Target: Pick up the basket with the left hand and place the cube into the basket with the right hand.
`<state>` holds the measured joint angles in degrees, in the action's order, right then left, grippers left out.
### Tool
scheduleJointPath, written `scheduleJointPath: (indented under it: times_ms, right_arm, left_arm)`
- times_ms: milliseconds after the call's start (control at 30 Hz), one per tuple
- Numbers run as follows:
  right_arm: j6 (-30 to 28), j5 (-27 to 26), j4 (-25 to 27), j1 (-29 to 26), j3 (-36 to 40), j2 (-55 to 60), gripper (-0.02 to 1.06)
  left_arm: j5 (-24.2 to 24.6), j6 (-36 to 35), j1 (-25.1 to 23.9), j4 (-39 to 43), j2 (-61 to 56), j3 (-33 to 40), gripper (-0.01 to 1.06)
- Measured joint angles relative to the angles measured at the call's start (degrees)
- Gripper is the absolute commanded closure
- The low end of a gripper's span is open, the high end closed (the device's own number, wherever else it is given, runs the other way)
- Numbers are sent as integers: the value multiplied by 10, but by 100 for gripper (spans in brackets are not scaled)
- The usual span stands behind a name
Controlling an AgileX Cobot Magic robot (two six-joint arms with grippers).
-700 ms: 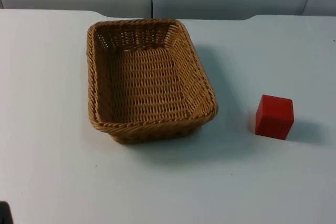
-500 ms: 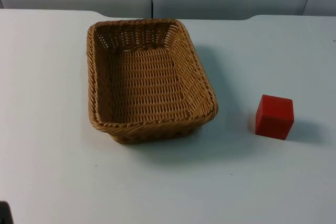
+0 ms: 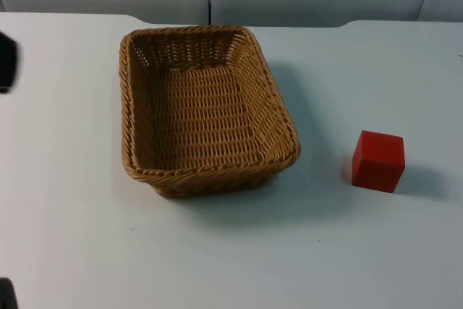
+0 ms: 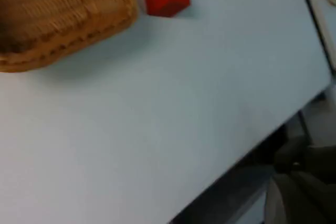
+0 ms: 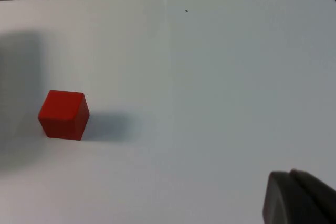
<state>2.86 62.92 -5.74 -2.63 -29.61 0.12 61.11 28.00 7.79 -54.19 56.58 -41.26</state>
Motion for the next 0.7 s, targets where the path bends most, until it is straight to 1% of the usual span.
scheduleJointPath:
  times_ms: [33, 67, 100, 133, 200, 233, 300, 367, 400, 500, 567, 600, 633, 700]
  right_arm:
    - [0, 0, 0, 0, 0, 0, 105]
    - [0, 0, 0, 0, 0, 0, 105]
    - [0, 0, 0, 0, 0, 0, 105]
    - [0, 0, 0, 0, 0, 0, 105]
    - [0, 0, 0, 0, 0, 0, 105]
    - [0, 0, 0, 0, 0, 0, 105]
    - [0, 0, 0, 0, 0, 0, 105]
    - [0, 0, 0, 0, 0, 0, 105]
    - [0, 0, 0, 0, 0, 0, 105]
    - [0, 0, 0, 0, 0, 0, 105]
    - [0, 0, 0, 0, 0, 0, 105]
    - [0, 0, 0, 0, 0, 0, 105]
    - [0, 0, 0, 0, 0, 0, 105]
    - [0, 0, 0, 0, 0, 0, 105]
  left_arm:
    - [3, 34, 0, -42, 41, 0, 105]
    - [3, 34, 0, -42, 41, 0, 105]
    - [4, 75, 0, -90, 107, 0, 105]
    - [2, 102, 0, -119, 145, 0, 105]
    - [-8, 140, 0, -155, 205, -1, 105]
    - [-8, 140, 0, -155, 205, -1, 105]
    - [-31, 153, 0, -161, 257, -13, 105]
    - [-64, 142, 0, -141, 309, -38, 105]
    - [-64, 142, 0, -141, 309, -38, 105]
    - [-113, 76, 0, -58, 371, -100, 105]
    - [-147, 11, 0, 30, 406, -151, 105]
    - [-147, 11, 0, 30, 406, -151, 104]
    - [-159, -20, 0, 76, 418, -176, 104]
    - [-179, -68, 0, 145, 442, -217, 95]
